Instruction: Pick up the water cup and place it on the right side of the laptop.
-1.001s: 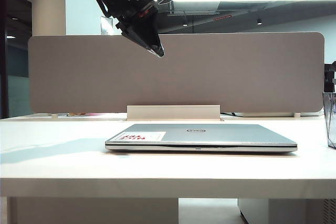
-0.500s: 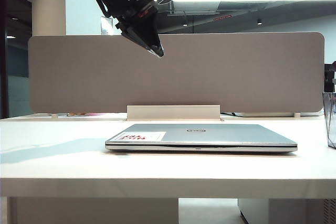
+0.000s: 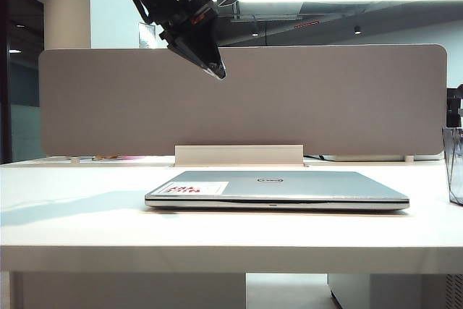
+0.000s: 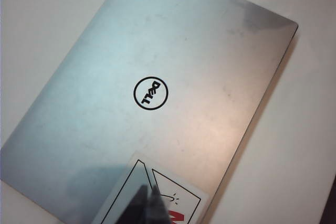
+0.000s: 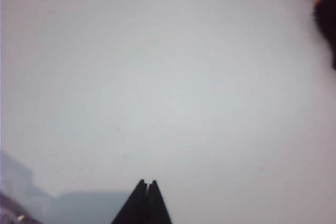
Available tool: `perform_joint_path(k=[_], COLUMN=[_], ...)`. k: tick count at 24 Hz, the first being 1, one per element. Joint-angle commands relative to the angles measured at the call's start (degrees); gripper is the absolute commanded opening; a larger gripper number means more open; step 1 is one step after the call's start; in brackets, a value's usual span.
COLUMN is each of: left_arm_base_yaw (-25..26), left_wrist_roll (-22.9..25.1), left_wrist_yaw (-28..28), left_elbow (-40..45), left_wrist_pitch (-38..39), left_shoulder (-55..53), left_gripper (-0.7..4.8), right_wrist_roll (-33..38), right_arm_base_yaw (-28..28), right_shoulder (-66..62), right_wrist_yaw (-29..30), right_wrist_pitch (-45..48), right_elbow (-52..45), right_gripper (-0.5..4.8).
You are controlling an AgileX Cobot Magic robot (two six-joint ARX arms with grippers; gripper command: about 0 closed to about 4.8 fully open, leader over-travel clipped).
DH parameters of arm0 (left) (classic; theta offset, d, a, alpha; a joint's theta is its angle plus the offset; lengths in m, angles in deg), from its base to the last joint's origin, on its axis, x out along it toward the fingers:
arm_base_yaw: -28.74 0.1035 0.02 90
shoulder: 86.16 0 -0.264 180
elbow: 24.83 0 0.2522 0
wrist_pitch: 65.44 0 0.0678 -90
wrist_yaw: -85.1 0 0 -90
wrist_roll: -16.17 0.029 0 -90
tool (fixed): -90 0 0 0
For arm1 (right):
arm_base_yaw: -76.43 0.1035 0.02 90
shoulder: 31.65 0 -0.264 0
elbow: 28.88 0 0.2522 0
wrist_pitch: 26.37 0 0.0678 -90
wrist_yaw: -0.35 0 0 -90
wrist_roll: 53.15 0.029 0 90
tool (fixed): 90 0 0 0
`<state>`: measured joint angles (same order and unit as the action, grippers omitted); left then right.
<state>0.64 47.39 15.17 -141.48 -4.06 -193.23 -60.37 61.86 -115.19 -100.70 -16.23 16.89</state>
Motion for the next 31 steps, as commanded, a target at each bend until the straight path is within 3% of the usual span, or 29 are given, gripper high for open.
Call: perform_joint_path(k=[1, 10, 23, 31], left_arm_base_yaw=[-0.1, -0.1, -0.1, -0.1], left_wrist_roll=[-0.1, -0.1, -0.2, -0.4], left_wrist_yaw=[0.1, 0.1, 0.1, 0.1], left_elbow=[-0.1, -0.1, -0.1, -0.1], left_wrist_pitch=[-0.2, -0.6, -0.5, -0.5], left_shoulder=[0.4, 0.4, 0.4, 0.4], left_gripper=[-0.05, -0.05, -0.05, -0.05], right_wrist_roll=[-0.1, 1.3, 3.1, 3.1], right_arm_base_yaw=[-0.9, -1.4, -1.4, -1.4], right_shoulder=[0.4, 0.0, -5.8, -7.3], right_wrist_yaw=[2.1, 5.9, 6.1, 6.1], right_wrist_pitch=[1.2, 2.8, 12.6, 12.6], right_elbow=[0.3, 0.3, 0.4, 4.4], right_gripper=[-0.01, -0.01, -0.01, -0.01])
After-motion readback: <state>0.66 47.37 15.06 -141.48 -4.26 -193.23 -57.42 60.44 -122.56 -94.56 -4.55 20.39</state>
